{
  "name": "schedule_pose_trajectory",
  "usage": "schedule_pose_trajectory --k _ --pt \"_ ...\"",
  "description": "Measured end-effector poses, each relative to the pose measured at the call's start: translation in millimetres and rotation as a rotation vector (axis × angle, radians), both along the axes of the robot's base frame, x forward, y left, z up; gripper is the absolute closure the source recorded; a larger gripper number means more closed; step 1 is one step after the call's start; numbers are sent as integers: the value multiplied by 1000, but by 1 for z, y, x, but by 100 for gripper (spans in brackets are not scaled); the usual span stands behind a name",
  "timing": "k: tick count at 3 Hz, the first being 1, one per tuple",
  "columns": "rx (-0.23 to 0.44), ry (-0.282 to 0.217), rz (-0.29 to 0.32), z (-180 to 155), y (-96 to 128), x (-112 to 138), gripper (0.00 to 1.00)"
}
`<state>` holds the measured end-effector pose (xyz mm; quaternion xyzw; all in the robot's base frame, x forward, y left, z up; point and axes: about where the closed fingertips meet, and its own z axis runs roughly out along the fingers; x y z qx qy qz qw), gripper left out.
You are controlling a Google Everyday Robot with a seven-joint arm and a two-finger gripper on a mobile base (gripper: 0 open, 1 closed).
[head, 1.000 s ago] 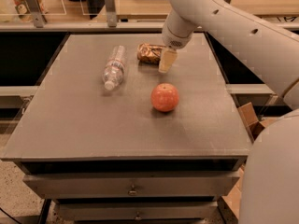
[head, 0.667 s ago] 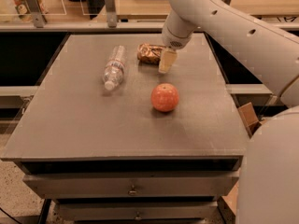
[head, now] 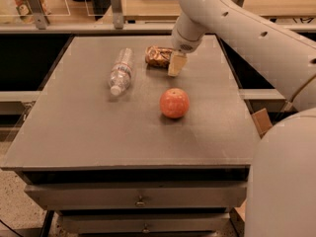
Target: Move orange can near apple
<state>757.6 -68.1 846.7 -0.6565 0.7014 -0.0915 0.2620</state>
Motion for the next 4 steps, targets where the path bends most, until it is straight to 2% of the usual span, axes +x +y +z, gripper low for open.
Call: schedule_pose_trajectory --k 2,3,4 --pt "-7 16 -2 -6 -3 0 42" --pt "-10 18 -3 -6 -4 0 43" --pt "-19 24 0 -8 -5 -1 60"
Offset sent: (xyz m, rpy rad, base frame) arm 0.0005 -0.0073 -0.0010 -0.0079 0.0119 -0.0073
